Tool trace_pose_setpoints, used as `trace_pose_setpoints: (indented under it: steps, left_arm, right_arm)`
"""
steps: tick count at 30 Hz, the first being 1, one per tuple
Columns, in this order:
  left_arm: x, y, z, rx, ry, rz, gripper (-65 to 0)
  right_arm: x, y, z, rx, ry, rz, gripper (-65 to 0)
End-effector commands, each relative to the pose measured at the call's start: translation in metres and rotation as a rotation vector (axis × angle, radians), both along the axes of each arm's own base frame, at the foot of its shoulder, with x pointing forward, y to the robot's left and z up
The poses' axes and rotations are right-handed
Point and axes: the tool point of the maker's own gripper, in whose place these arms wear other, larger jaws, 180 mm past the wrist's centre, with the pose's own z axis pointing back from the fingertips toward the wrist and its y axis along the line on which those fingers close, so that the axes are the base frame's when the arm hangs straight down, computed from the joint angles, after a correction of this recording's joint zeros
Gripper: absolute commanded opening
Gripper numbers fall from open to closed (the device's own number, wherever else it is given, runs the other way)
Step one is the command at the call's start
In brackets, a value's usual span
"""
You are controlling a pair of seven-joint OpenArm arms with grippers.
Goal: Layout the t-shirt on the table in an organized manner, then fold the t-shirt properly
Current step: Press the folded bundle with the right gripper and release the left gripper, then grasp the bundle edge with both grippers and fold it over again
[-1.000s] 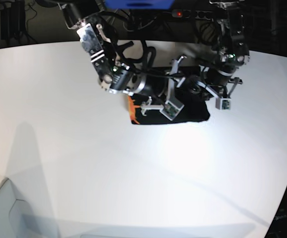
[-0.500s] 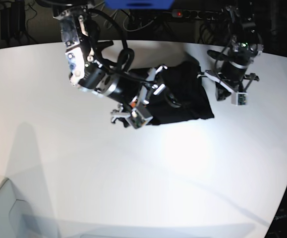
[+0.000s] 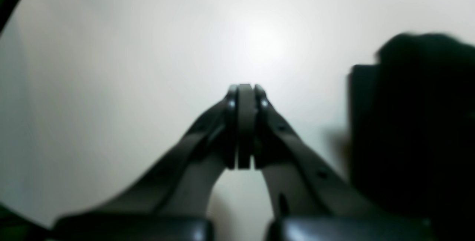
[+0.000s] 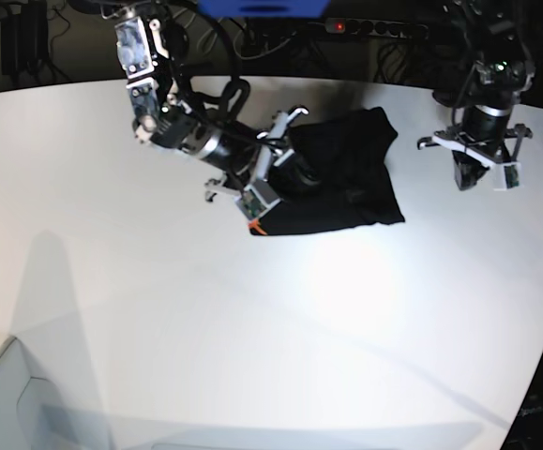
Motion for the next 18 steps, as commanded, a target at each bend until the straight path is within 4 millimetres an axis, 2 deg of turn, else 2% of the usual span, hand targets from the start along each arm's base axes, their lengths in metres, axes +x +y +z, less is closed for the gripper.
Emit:
trace_pose_setpoints:
  steps: [1, 7, 13, 16, 18]
  left_arm:
    - [0.005, -0.001, 0.017, -0.008, -0.050, -0.011, -64.5]
    - [0.009, -0.029, 0.038, -0.220, -0.059, -0.102, -64.5]
    - [0.010, -0.052, 0.051, -0.418, -0.083, -0.177, -64.5]
    - [0.011, -0.057, 0.052, -0.455, -0.080, -0.189, -64.5]
    - [0.016, -0.068, 0.050, -0.467, -0.069, -0.218, -64.5]
  right_arm:
    - [0.013, 0.002, 0.018, 0.047, -0.056, -0.007, -44.0]
    - [0.028, 0.001, 0.009, 0.028, -0.044, -0.004, -52.3]
    - [0.028, 0.003, 0.010, 0.037, -0.050, -0.005, -52.7]
    - [0.027, 0.004, 0.012, 0.057, -0.059, -0.009, -52.6]
    - [0.026, 0.004, 0.012, 0.058, -0.058, -0.009, -52.6]
